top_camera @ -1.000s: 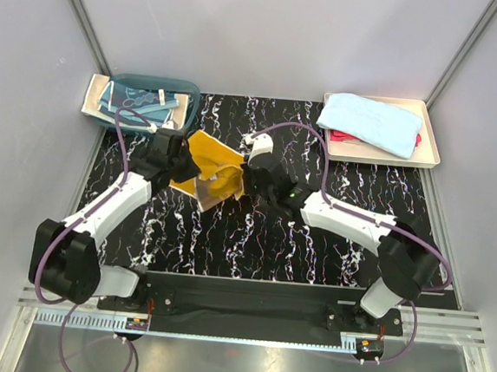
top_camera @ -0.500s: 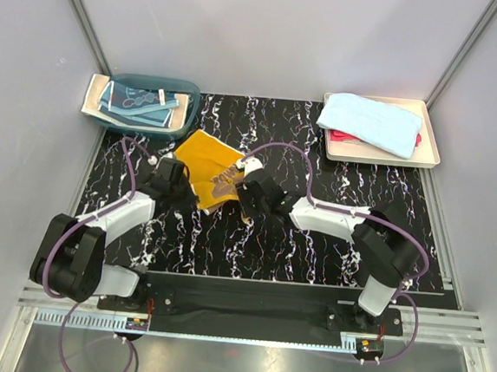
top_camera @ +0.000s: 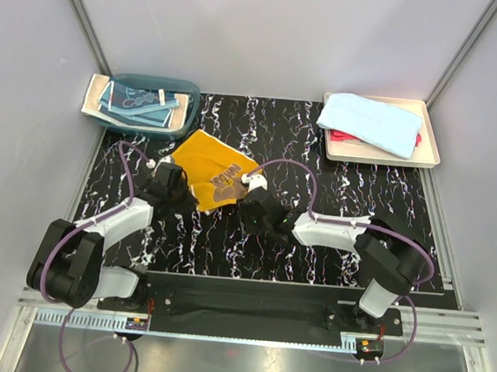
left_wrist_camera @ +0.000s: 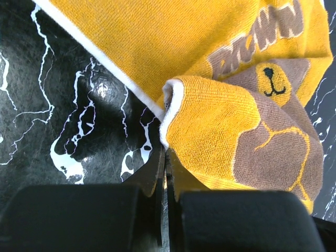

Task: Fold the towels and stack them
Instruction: Flatten out the crumpled towel

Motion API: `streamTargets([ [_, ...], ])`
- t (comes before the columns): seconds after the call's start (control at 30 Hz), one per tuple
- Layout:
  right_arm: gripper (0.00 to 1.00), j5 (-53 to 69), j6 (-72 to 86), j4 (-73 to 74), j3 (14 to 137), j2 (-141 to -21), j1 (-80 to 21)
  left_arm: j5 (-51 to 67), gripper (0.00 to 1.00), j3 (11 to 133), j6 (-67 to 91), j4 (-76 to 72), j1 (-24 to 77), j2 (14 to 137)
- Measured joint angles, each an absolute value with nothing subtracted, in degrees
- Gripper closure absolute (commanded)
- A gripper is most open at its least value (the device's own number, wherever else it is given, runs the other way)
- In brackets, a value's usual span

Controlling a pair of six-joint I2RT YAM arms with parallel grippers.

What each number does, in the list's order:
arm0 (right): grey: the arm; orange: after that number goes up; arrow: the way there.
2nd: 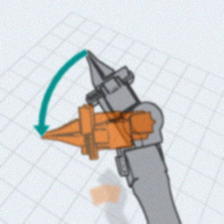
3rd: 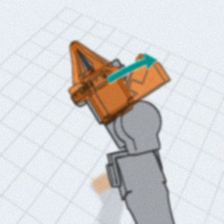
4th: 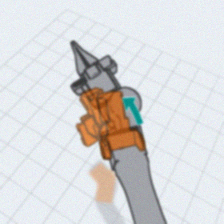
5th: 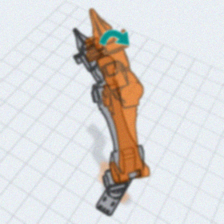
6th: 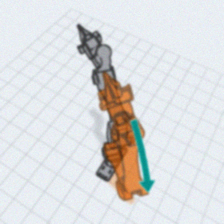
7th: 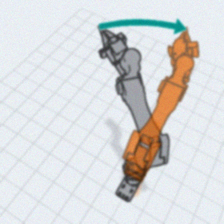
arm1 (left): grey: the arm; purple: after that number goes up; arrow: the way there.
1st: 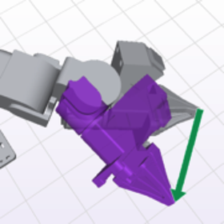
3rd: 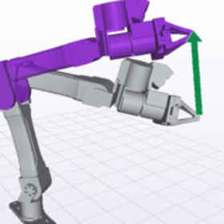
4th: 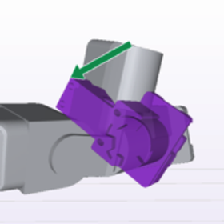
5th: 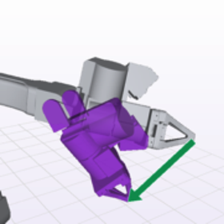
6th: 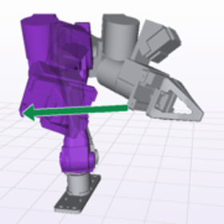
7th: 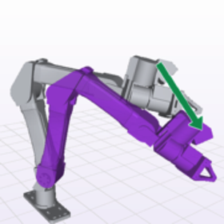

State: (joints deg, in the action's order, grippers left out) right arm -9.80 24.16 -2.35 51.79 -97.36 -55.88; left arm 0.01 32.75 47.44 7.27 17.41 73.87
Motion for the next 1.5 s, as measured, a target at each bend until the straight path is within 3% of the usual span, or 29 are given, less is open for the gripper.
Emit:
streamTargets([
  [0.83,0.57,-20.36,31.99,-7.4,48.62,-100.01,-56.36,0.01,1.0,32.75,46.89,7.66,17.41,72.36],
  [1.0,0.74,-20.29,32.29,-9.21,48.51,-100.2,-56.36,0.01,1.0,32.75,46.78,7.73,17.41,72.36],
  [1.17,1.0,-20.6,33.01,-10.15,48.51,-100.49,-56.38,0.01,1.0,32.75,46.68,8.01,17.41,71.96],
  [1.37,1.0,-23.0,31.55,-6.11,48.53,-97.49,-56.45,0.6,1.0,32.8,46.06,10.74,17.41,67.37],
  [1.5,1.0,-26.39,27.83,2.35,49.23,-86.13,-56.53,0.91,1.0,34.79,45.19,15.31,18.52,60.12],
])
